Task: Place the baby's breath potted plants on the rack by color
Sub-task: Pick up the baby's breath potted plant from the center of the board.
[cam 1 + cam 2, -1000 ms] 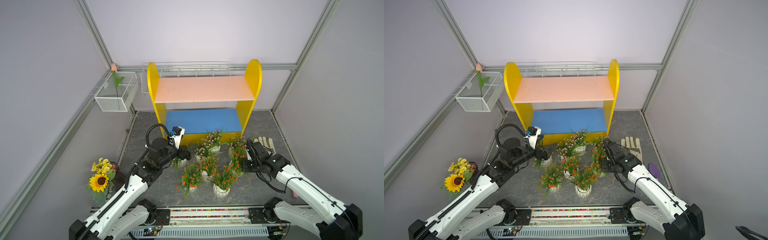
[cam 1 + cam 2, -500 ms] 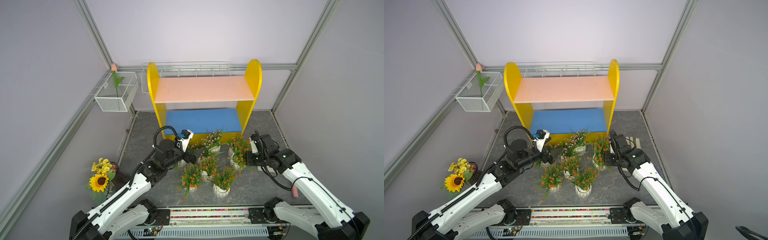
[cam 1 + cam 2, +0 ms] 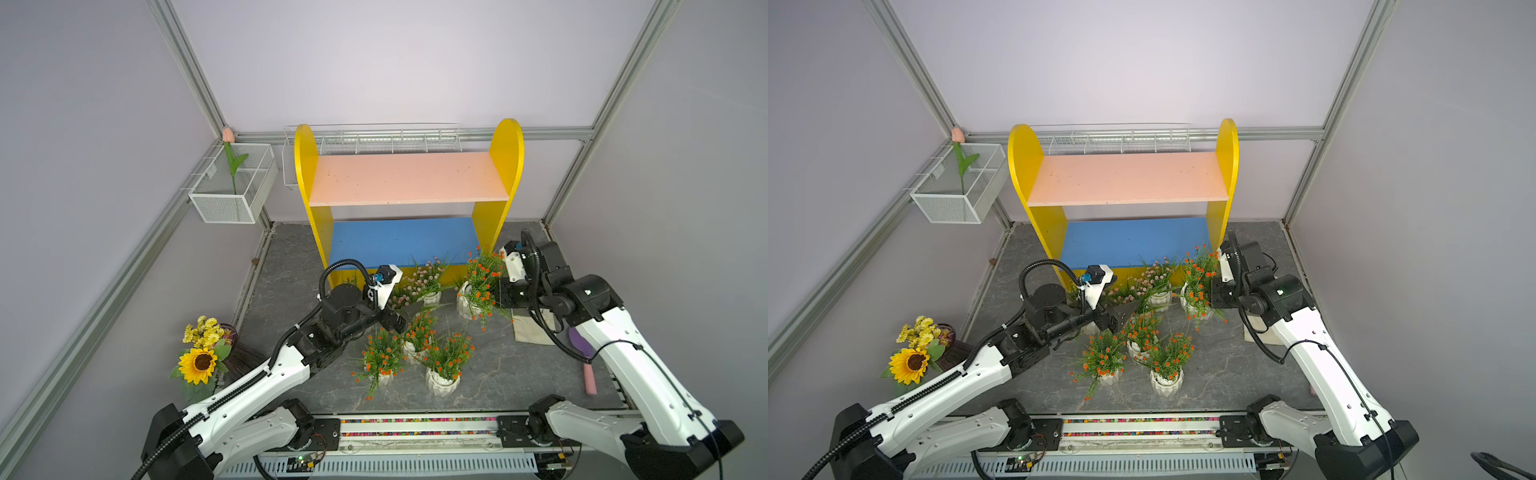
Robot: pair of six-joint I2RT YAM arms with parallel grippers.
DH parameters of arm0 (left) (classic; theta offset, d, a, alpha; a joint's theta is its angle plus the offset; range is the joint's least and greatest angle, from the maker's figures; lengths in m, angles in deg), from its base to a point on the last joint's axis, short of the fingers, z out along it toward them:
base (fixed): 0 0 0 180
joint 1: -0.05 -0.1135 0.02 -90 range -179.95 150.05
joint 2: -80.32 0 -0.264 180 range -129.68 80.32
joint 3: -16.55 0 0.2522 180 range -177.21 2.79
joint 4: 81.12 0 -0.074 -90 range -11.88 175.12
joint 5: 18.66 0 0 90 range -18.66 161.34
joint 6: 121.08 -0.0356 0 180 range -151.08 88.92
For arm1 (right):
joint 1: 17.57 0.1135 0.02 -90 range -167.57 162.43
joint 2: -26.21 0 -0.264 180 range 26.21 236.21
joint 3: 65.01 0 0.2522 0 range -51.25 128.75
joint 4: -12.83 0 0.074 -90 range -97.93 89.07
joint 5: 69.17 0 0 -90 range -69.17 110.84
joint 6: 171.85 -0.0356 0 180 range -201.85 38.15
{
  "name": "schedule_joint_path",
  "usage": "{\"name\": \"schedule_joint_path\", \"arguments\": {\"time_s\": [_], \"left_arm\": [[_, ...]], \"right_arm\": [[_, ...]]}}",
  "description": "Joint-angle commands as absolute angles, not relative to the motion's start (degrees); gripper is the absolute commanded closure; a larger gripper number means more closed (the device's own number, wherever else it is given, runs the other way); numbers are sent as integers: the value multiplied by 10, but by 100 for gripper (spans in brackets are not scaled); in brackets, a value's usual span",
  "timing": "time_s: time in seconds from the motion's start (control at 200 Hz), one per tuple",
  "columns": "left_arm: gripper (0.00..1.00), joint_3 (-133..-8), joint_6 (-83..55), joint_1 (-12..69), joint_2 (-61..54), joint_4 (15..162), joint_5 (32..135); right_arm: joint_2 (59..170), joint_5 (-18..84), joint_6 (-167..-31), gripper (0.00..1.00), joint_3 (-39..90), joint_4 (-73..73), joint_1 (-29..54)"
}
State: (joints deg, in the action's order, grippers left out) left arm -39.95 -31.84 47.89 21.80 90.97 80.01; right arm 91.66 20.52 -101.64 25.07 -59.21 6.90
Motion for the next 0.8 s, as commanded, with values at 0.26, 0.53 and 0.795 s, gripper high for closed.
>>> {"name": "schedule_joint_path", "arguments": {"time_s": [0.26, 0.53, 0.795], "left_arm": [[1, -415, -330, 537, 131, 1002, 743], [1, -450, -346, 559, 75, 1025, 744], [1, -482, -358, 575, 35, 1036, 745]], "right_arm": [[950, 294, -1004, 92, 320, -562, 69], [965, 312, -1001, 92, 339, -543, 72], [966, 330, -1004, 92, 342, -533, 76]]}}
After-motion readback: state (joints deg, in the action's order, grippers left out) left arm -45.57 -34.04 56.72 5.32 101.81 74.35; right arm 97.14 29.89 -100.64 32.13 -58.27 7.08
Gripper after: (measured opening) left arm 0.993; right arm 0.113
